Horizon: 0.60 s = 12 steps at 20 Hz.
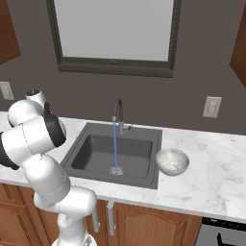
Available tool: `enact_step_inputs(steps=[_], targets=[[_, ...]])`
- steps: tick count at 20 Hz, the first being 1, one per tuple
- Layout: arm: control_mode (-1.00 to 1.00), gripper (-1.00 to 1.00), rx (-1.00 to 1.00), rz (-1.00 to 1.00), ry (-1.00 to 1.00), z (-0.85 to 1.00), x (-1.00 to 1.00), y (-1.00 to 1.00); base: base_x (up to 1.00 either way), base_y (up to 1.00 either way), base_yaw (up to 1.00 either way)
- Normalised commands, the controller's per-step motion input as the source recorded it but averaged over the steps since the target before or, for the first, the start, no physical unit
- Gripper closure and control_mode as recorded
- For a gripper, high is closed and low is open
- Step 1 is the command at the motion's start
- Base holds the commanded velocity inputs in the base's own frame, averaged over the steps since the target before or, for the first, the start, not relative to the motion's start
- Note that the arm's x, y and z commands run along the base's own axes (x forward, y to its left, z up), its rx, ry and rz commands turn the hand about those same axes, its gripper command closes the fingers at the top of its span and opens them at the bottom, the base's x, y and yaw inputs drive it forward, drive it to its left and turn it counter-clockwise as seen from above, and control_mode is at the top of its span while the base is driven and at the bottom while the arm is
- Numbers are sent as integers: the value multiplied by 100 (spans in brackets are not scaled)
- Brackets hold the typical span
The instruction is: Rinse each bowl for a few seconds and place them down in the sink or on the counter.
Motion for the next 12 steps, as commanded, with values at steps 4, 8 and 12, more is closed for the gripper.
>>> enact_step_inputs(steps=[4,8,12], targets=[[-100,100,0,-23,0,19,0,0,0,0,0],[-100,100,0,-24,0,17,0,0,0,0,0],[-100,100,0,-24,0,13,0,0,0,0,0]])
